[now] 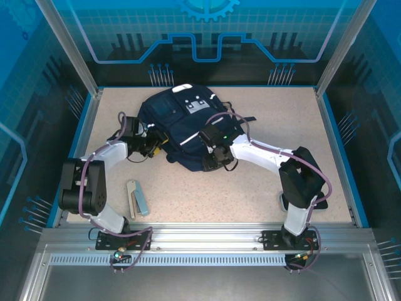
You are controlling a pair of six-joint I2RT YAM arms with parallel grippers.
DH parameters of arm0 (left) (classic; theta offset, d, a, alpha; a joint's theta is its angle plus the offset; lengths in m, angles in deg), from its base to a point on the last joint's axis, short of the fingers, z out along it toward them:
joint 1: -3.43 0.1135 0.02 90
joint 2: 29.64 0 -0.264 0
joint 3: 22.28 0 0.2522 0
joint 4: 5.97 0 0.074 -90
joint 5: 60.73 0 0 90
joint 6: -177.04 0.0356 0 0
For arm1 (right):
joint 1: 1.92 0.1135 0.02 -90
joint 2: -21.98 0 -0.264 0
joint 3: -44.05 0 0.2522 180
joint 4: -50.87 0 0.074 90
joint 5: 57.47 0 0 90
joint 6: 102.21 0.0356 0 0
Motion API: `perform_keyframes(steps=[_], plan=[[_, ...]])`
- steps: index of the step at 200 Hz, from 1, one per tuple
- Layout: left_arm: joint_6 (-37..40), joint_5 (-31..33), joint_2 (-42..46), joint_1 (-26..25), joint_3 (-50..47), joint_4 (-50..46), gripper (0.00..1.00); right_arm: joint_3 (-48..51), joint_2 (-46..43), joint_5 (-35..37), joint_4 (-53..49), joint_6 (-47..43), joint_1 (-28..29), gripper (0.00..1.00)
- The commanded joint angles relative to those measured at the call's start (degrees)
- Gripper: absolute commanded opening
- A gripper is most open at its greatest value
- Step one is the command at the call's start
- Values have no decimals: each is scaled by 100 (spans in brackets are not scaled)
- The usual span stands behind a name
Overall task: Pack the student bag
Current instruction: Zip the student bag at the top-center of the table.
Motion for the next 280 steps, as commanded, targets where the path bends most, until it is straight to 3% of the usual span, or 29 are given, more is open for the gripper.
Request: perform_keyframes(steps=[1, 25, 61, 122, 174, 202, 237, 280], plan=[[-95, 187, 544, 20, -203, -260, 65, -190, 141, -372, 67, -77, 83, 45], [-341, 253, 944, 20, -511, -252, 69, -281, 128, -340, 78, 25, 206, 45], [-570, 289, 1322, -6, -765, -270, 71, -829, 285, 1028, -623, 452, 670, 46], [-731, 325, 1425, -102, -893, -299, 74, -1167, 949, 1043, -928, 1226, 745, 45], [-906, 289, 1355, -265, -989, -158, 74, -1158, 1210, 833, -778, 1173, 747, 31], [-985, 284, 1331, -353, -1029, -95, 74, -1244, 1265, 846, -789, 1090, 758, 17], [-1147, 263, 1319, -525, -1129, 73, 75, -1189, 1081, 188, -420, 822, 773, 2], [-1718, 6, 1057, -876, -1502, 1090, 73, -1126, 858, -1273, 444, 731, 771, 0]])
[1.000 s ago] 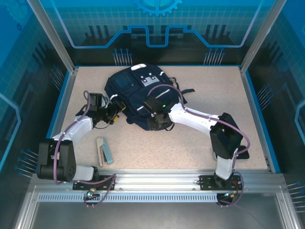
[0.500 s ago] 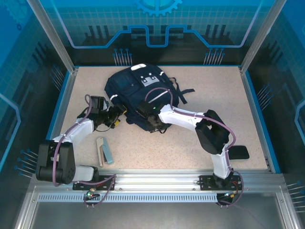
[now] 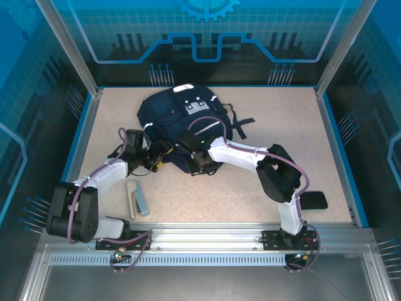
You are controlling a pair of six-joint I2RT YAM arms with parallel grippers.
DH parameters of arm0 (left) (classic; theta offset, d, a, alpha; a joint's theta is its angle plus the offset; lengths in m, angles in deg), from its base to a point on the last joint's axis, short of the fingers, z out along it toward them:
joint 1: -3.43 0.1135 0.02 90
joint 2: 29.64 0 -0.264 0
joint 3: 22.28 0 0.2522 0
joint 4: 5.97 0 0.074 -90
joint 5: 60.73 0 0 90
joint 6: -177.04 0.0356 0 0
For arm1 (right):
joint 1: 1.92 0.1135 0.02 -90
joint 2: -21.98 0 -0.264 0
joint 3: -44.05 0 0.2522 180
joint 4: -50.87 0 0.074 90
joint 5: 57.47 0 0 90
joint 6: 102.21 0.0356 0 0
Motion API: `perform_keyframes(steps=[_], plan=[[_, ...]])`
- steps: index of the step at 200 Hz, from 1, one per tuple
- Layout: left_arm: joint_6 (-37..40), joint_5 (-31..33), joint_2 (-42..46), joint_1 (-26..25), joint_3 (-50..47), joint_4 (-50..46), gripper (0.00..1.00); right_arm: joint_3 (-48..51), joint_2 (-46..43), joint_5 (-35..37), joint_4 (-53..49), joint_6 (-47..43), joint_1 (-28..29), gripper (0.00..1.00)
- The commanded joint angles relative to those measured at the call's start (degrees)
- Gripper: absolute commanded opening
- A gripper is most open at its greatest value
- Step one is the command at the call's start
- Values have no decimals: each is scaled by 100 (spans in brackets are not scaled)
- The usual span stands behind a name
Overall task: Pack the student bag
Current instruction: Zip the student bag at the top-center of the table.
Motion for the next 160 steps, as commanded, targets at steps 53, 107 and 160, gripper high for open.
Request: perform_keyframes(steps=[53, 107, 160], plan=[[-724, -57, -649, -516, -296, 1101, 66, -104, -198, -1228, 740, 76, 40, 0], [-598, 716, -774, -517, -216, 435, 22, 140, -353, 362, -201, 517, 72, 0], [-279, 965, -783, -418, -190, 103, 4, 1158, -1155, 1334, -342, 593, -196, 0]])
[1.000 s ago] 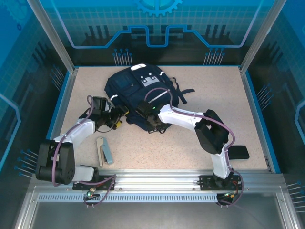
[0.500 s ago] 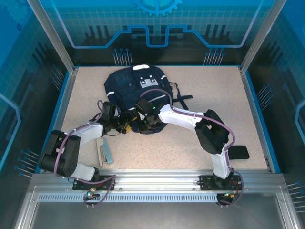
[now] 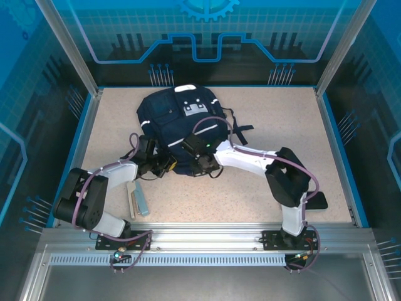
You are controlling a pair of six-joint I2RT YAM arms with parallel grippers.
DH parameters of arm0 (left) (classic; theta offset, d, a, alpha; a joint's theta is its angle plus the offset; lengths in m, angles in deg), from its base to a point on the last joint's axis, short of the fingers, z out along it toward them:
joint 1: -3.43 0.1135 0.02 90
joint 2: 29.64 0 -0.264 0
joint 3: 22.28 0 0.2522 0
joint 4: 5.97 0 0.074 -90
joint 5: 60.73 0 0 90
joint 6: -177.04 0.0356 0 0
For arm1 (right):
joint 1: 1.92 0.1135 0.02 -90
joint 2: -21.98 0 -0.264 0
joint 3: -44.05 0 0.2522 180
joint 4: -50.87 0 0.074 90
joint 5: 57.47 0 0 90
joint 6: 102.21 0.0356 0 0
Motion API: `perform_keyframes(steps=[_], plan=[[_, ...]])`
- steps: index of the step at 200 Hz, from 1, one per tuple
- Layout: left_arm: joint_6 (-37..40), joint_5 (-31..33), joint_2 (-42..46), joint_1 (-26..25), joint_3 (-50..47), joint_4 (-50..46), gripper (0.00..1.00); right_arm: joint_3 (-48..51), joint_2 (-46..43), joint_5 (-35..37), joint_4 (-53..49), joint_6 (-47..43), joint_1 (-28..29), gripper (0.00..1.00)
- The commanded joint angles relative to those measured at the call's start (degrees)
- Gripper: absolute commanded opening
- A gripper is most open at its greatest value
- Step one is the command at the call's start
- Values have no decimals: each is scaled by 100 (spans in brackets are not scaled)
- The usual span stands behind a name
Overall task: Pack the student bag
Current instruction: Zip the student bag at the top-center of the table.
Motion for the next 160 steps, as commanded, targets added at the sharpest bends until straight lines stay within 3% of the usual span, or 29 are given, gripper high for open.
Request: perform_keyframes(steps=[1, 56, 93, 143, 160], plan=[[281, 504, -104, 131, 51, -511, 4, 462, -504, 726, -505, 60, -246, 0], [527, 363, -92, 328, 99, -615, 0, 910, -886, 312, -202, -526, -1247, 1], [644, 315, -60, 338, 165, -724, 0, 661, -950, -287, -11, -1228, -1149, 16], [822, 341, 39, 441, 260, -936, 0, 304, -633, -208, -148, -1528, -1002, 18], [892, 325, 60, 460, 296, -988, 0, 247, -514, -431, -137, -1739, -980, 27]])
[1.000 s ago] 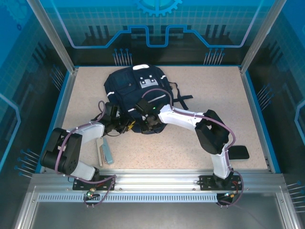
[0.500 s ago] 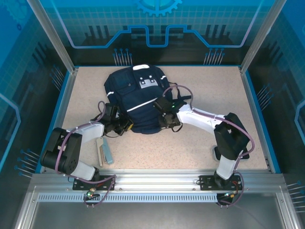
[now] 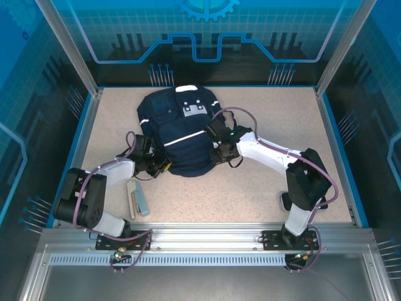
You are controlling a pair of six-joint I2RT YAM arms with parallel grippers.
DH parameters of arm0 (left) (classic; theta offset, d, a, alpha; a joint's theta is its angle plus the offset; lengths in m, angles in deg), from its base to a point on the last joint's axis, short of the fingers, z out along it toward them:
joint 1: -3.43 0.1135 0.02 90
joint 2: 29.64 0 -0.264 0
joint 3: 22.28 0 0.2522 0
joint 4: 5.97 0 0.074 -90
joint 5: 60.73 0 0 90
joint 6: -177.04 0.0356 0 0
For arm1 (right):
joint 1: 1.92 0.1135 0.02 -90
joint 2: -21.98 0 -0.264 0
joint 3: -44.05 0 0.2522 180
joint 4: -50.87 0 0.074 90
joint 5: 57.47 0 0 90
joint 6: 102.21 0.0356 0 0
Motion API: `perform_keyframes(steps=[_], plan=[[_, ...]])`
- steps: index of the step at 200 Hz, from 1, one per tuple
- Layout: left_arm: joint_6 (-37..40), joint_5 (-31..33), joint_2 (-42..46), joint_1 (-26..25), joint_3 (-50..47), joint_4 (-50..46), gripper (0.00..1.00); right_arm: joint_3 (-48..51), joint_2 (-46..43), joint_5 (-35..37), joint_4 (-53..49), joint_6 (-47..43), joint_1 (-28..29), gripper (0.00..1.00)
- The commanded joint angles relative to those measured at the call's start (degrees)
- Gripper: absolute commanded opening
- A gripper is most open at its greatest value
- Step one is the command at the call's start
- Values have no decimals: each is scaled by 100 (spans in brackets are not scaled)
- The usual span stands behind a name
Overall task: Pack the student bag
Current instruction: Zip the student bag at the top-center of the table.
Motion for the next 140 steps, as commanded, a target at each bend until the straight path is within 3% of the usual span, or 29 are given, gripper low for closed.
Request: perform_keyframes(steps=[1, 23, 91, 112, 140], plan=[[251, 263, 70, 116, 146, -394, 0, -190, 237, -218, -178, -416, 66, 28], [279, 258, 60, 132, 159, -420, 0, -351, 500, -306, -247, -673, 84, 41], [311, 249, 91, 187, 166, -469, 0, -736, 1197, -718, -268, -989, -142, 45], [318, 249, 87, 204, 185, -486, 0, -748, 1237, -753, -245, -1004, -142, 39], [350, 249, 86, 230, 220, -522, 0, -702, 1135, -637, -201, -965, -142, 21]])
